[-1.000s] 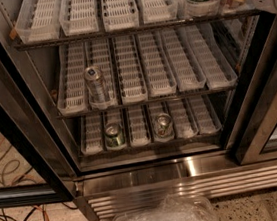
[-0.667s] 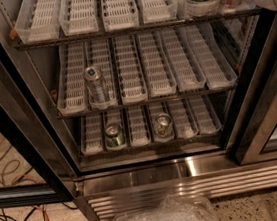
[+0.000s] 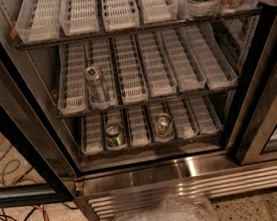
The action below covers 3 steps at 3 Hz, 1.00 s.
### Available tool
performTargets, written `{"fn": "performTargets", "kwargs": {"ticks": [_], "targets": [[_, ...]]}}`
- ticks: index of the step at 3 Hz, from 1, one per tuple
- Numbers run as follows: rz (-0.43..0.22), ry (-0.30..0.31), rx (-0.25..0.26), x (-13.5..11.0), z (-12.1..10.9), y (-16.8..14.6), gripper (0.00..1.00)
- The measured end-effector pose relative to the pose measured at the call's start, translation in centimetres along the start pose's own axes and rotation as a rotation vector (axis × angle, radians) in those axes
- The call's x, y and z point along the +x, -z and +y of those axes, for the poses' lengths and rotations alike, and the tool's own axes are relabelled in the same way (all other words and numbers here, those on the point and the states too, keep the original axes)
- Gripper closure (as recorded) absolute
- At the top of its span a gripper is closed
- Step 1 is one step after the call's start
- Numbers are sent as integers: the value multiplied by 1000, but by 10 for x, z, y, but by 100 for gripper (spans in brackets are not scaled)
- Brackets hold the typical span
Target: Pick coke can from top shelf of fridge
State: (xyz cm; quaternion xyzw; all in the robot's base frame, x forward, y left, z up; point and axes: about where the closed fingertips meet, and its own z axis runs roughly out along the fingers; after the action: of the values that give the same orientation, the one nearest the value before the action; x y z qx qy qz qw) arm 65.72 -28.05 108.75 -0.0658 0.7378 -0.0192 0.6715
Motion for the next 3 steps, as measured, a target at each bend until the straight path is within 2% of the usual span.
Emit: {"fn": "performTargets", "kwargs": {"ticks": [1,2,3], "targets": [[-9,-4,-5,-4,5,-4,35],[-10,-12,-14,-4,11,-10,30],[11,-18,-31,5,24,-12,48]]}}
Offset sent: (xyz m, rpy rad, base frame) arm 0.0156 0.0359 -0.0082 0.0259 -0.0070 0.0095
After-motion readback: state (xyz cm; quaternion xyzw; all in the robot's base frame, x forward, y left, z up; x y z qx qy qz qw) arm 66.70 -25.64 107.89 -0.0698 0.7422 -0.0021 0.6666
